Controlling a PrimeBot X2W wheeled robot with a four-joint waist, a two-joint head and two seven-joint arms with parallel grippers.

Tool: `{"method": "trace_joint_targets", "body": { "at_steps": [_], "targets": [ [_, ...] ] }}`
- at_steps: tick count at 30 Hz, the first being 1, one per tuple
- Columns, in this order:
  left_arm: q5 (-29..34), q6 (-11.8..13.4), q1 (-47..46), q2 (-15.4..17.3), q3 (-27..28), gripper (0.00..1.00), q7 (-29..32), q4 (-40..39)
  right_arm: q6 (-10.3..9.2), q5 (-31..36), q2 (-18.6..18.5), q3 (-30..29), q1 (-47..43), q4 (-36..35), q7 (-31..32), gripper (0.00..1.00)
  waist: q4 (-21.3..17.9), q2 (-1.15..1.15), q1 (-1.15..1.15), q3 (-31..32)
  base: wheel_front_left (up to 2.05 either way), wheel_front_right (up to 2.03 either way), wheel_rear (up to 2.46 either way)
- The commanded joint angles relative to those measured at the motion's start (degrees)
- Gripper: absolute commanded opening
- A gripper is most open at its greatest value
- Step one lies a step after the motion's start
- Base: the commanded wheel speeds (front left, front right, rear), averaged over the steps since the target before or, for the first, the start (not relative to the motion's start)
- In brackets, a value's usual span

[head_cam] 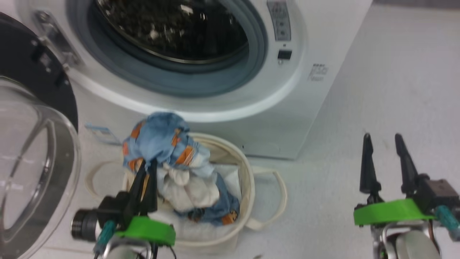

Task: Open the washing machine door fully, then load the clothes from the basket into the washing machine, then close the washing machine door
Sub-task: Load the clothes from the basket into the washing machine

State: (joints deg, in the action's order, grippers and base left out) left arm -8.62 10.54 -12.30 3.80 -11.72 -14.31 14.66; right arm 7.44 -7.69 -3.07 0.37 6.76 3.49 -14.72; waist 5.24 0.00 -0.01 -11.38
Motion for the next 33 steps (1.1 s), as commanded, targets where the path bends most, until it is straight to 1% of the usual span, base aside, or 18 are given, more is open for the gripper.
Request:
{"method": "trace_joint_targets", "body": {
  "at_steps": [1,4,11,15,19,22,26,29,33],
  "targets": [
    [0.7,-0.3,0.7,0.2,3.2,0.0,-0.7,-3.6,0.05,-0.6,0.2,1.8,-0.6,-1.4,-0.3,1.0,0.3,0.0,0.01,4.2,0.0,0.0,0.0],
    [0.7,-0.9,2.9,-0.2,4.8,0.0,-0.7,-5.5,0.05,-1.1,0.2,2.1,-1.6,-1.3,-0.3,1.0,0.1,0.0,0.01,5.1,0.0,0.0,0.0],
    [1.2,-2.2,4.2,-0.7,6.8,0.0,-0.7,-5.9,0.05,-1.3,0.2,2.3,-2.2,-1.0,-0.3,1.0,-0.7,0.0,0.01,5.2,0.0,0.0,0.0],
    [1.4,-2.7,3.3,-0.8,7.9,0.0,-0.7,-6.2,0.05,-1.5,0.2,2.5,-1.8,-1.2,-0.3,1.0,-1.7,0.0,0.01,4.0,0.0,0.0,0.0],
    [0.9,-3.3,1.2,-0.9,9.8,0.0,-0.7,-6.3,0.05,-1.6,0.2,3.1,-1.0,-1.6,-0.3,1.0,-3.1,0.0,0.01,1.5,0.0,0.0,0.0],
    [0.6,-3.7,-1.8,-0.9,11.0,0.0,-0.7,-6.2,0.05,-1.6,0.2,3.1,0.0,-2.3,-0.3,1.0,-4.2,0.0,0.01,-1.4,0.0,0.0,0.0],
    [0.1,-4.6,-8.0,-0.9,12.9,0.0,-0.7,-5.7,0.05,-1.4,0.2,2.8,1.7,-3.1,-0.3,1.0,-5.6,0.0,0.01,-6.3,0.0,0.0,0.0],
    [0.4,-5.3,-14.1,-0.9,15.5,0.0,-0.7,-4.6,0.05,-1.5,0.2,3.1,3.6,-3.8,-0.3,1.0,-6.9,0.0,0.01,-10.5,0.0,0.0,0.0],
    [1.2,-6.7,-23.7,0.1,18.7,0.0,-0.7,-0.7,0.05,-1.8,0.2,3.1,6.0,-4.9,-0.3,1.0,-8.7,0.0,0.01,-16.2,0.0,0.0,0.0]
  ]
}}
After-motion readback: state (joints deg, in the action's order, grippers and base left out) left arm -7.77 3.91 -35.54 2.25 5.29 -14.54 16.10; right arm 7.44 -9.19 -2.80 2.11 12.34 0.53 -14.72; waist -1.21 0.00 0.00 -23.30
